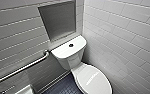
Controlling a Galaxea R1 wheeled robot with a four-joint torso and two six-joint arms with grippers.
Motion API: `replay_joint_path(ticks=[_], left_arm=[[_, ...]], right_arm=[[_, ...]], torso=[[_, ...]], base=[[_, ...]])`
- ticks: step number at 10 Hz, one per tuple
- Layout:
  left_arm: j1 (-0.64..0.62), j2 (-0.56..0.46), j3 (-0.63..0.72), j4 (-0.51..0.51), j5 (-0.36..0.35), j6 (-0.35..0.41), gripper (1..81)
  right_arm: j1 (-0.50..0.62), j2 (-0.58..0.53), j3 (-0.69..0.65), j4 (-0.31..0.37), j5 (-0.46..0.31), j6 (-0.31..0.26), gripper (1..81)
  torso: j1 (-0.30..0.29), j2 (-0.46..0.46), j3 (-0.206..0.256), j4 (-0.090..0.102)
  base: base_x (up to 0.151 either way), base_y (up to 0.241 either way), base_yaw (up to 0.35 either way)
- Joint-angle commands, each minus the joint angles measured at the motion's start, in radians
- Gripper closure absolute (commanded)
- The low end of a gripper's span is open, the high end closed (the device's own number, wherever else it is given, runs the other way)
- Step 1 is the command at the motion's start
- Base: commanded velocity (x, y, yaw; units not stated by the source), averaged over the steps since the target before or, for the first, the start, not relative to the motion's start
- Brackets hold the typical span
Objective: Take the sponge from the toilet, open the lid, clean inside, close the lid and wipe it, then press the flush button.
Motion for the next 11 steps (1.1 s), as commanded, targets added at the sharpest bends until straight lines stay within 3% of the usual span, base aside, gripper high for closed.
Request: replay_joint_path(ticks=[1, 4, 7, 8, 11], left_arm=[[0.030, 0.018, -0.012, 0.015, 0.071, 0.017, 1.0], [0.031, 0.041, -0.032, 0.022, 0.075, 0.017, 1.0], [0.033, 0.074, -0.056, 0.025, 0.078, 0.017, 1.0], [0.033, 0.081, -0.065, 0.025, 0.078, 0.017, 1.0], [0.034, 0.084, -0.066, 0.023, 0.078, 0.017, 1.0]], right_arm=[[0.036, -0.246, 0.298, -0.037, -0.005, 0.014, 81.1], [0.178, -0.414, 0.501, -0.025, -0.050, 0.014, 81.1], [0.396, -0.460, 0.578, -0.005, -0.202, 0.020, 81.1], [0.460, -0.459, 0.591, 0.001, -0.248, 0.020, 81.1], [0.639, -0.468, 0.606, 0.053, -0.357, 0.022, 81.1]], torso=[[0.000, 0.000, 0.000, 0.000], [0.000, 0.000, 0.000, 0.000], [0.000, 0.000, 0.000, 0.000], [0.064, -0.100, 0.000, 0.000], [0.094, -0.150, 0.000, 0.000]], base=[[0.000, 0.000, 0.000], [0.000, 0.000, 0.000], [0.000, 0.000, 0.000], [0.000, 0.000, 0.000], [0.000, 0.000, 0.000]])
